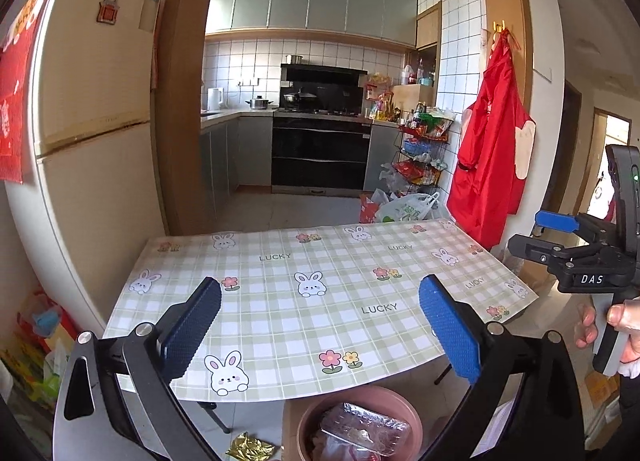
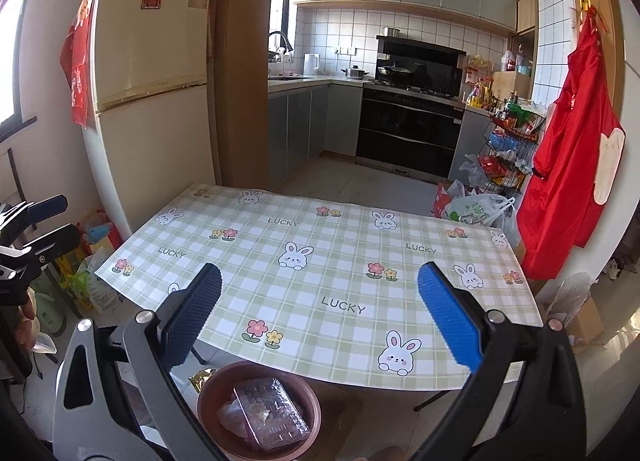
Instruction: Collect trash
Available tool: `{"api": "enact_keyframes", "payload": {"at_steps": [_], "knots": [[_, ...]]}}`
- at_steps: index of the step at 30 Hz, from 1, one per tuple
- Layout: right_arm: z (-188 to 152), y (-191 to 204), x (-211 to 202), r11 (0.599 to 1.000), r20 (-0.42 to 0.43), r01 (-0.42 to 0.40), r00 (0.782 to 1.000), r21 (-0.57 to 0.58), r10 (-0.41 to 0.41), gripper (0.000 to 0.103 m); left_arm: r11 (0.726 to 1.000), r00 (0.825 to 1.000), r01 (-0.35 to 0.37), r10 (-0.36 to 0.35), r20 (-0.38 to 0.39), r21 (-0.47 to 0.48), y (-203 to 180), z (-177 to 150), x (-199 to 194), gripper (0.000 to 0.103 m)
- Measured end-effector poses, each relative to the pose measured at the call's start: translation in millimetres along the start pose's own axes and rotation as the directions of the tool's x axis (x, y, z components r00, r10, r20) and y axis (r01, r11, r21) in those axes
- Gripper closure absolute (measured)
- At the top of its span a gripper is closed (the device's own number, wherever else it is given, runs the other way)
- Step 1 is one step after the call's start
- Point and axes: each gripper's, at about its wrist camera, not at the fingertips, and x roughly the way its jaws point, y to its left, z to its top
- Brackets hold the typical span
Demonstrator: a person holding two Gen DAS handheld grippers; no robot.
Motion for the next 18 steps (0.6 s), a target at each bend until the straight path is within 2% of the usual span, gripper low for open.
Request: {"api": "enact_keyframes", "payload": {"at_steps": [8,18], "knots": [[3.2,-2.8,-15.8,1.000,0.025,0.026,0.999,0.010,-0.026,0.006,0.999,0.999,-0.032,0.031,0.029,0.027,-10.7,5.4,-10.2,0.006],[2.0,-3.5,-23.5,0.999,0.033,0.044,0.998,0.012,-0.045,0.006,0.998,0.999,-0.047,0.046,0.028,0.034,-13.6,6.5,-14.8,0.006]]}}
